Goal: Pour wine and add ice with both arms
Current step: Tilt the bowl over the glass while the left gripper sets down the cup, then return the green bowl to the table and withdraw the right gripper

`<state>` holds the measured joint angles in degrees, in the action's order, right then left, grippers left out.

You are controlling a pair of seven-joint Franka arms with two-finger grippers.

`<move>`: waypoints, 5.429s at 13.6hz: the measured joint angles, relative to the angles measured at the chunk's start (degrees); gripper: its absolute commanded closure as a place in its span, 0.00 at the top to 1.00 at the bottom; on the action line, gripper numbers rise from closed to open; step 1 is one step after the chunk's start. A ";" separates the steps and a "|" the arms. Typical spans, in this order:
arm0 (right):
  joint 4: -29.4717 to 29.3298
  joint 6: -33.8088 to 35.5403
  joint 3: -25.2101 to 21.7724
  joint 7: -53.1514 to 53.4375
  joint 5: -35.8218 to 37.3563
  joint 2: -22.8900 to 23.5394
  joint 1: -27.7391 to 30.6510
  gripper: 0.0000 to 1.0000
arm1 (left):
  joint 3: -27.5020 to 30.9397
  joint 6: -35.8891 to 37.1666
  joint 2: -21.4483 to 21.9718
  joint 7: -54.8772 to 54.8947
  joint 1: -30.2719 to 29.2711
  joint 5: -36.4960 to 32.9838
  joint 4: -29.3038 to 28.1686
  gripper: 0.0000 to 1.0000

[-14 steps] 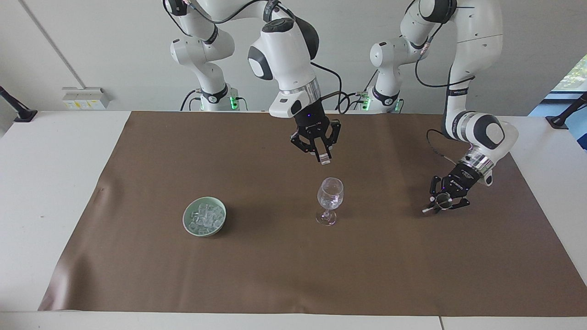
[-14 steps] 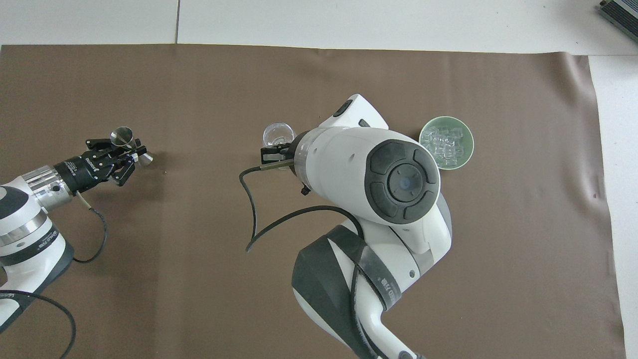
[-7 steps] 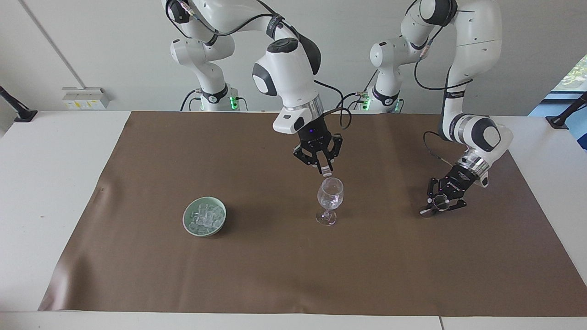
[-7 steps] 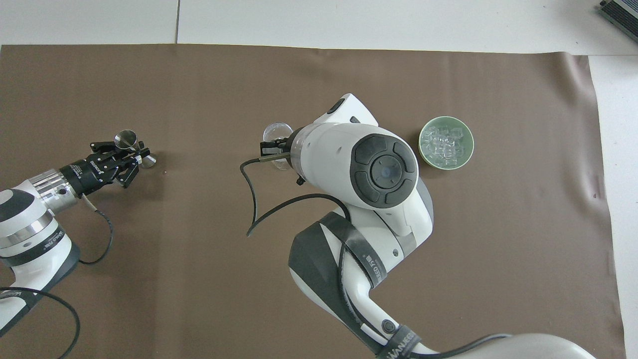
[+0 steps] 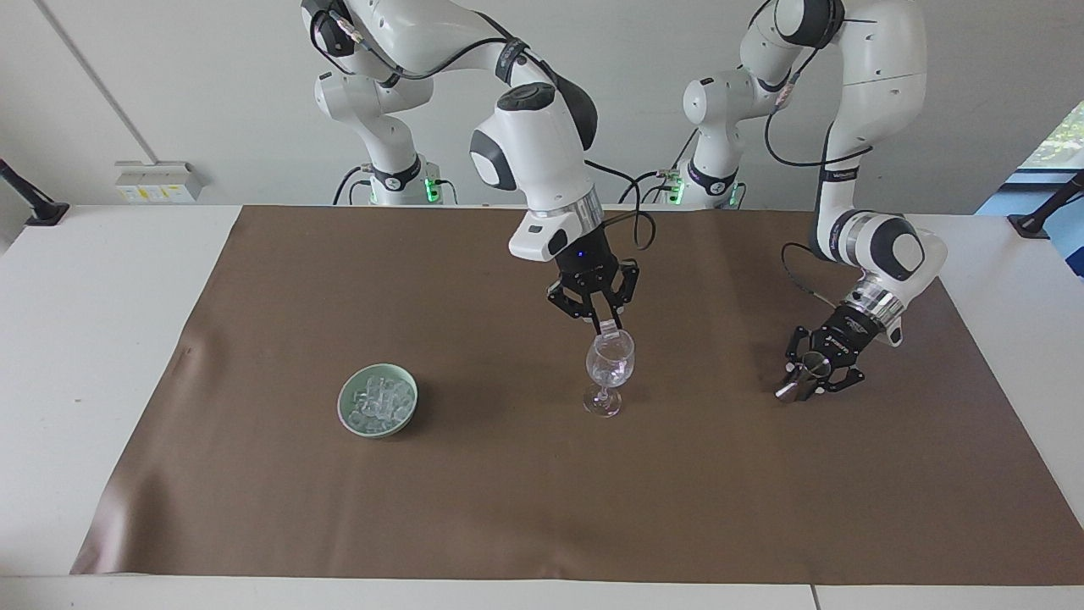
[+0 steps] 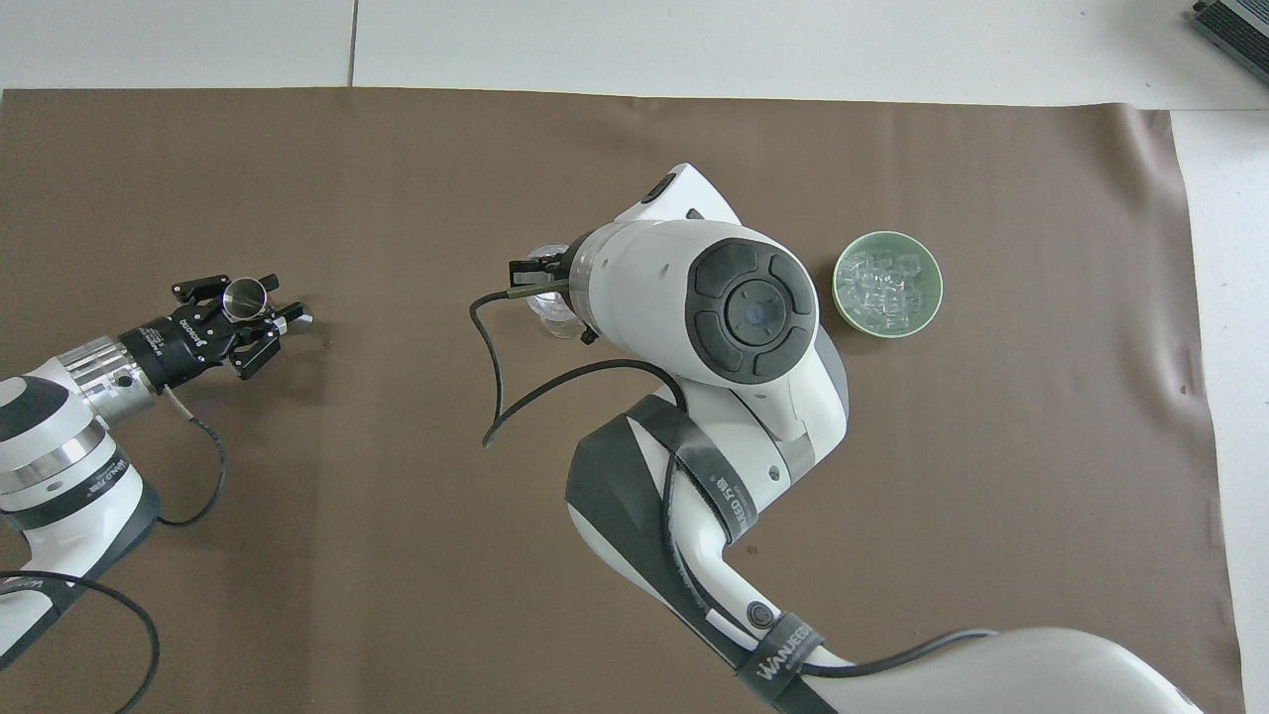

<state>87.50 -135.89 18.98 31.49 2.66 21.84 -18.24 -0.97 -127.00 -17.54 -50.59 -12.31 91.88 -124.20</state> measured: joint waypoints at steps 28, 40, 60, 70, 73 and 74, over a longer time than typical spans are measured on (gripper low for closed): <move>-0.48 -1.72 0.02 3.49 5.71 2.63 -1.19 0.33 | 16.49 19.02 12.63 3.56 -0.02 -49.90 9.94 1.00; -5.10 20.19 -0.36 -11.19 7.94 -3.56 8.99 0.71 | 5.85 29.02 14.76 3.76 0.45 -67.08 29.85 1.00; -2.78 58.71 -4.21 -37.59 5.37 -22.28 31.19 1.00 | -11.57 39.42 18.04 46.13 4.75 -92.75 34.84 1.00; -1.72 60.36 -13.51 -32.10 -0.25 -25.82 23.64 1.00 | -11.52 37.90 18.11 50.96 2.77 -92.74 34.73 1.00; -1.72 58.91 -14.15 -31.55 -0.56 -25.85 23.64 1.00 | -10.23 37.88 18.12 51.01 5.71 -92.73 34.73 1.00; -1.75 58.78 -14.15 -31.49 -0.58 -25.98 23.62 1.00 | -9.26 37.88 18.12 51.01 7.09 -92.73 34.73 1.00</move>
<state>85.76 -77.10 4.84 0.00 2.08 -4.14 5.38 -10.23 -89.12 0.58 0.42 -5.22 -0.85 -89.47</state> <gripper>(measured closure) 0.000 0.000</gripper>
